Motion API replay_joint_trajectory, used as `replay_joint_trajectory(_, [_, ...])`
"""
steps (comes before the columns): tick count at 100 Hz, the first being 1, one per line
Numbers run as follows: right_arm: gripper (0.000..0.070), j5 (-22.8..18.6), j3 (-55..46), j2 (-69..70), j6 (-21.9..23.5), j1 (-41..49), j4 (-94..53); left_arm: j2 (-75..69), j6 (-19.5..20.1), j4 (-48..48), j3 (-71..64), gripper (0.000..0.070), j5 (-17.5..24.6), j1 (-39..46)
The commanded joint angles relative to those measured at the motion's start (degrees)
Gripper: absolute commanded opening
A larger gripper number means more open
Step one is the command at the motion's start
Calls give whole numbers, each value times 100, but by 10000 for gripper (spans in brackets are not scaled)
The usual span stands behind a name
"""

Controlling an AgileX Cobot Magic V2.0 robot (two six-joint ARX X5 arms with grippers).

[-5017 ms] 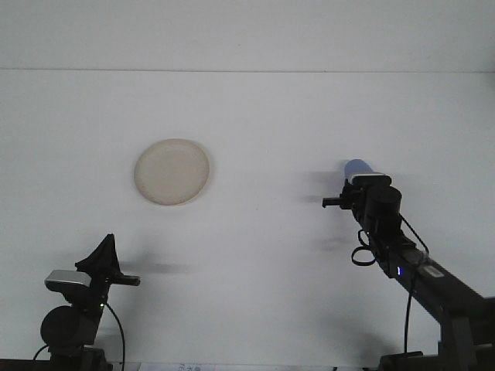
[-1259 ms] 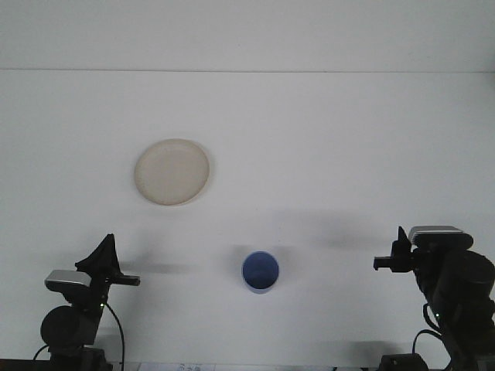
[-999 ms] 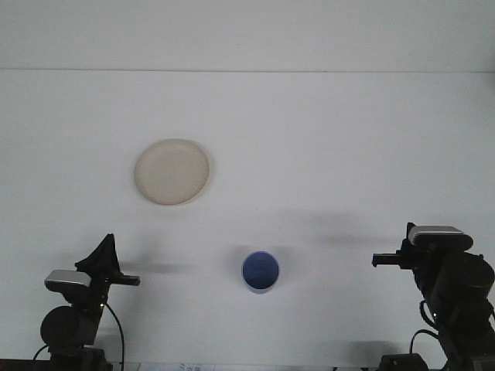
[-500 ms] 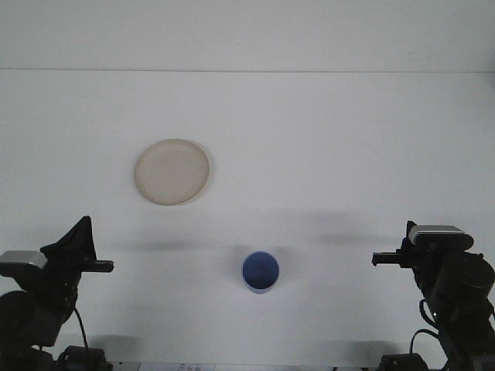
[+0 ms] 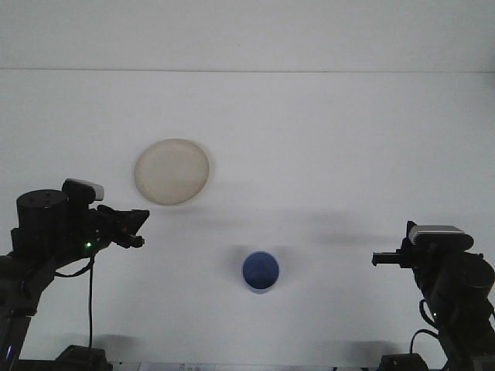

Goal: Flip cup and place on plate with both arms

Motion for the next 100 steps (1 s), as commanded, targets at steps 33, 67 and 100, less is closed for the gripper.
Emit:
replay_joint_trajectory(33, [0, -9, 55, 17, 57, -9, 20, 577, -192, -236, 133, 414, 87, -798])
replay_joint_trajectory(67, [0, -11, 55, 17, 57, -9, 17, 1650, -273, 610, 164, 411, -358, -2800])
replay_joint_trajectory(100, [0, -11, 55, 17, 57, -9, 11, 3099, 79, 450, 920, 411, -1091, -3718])
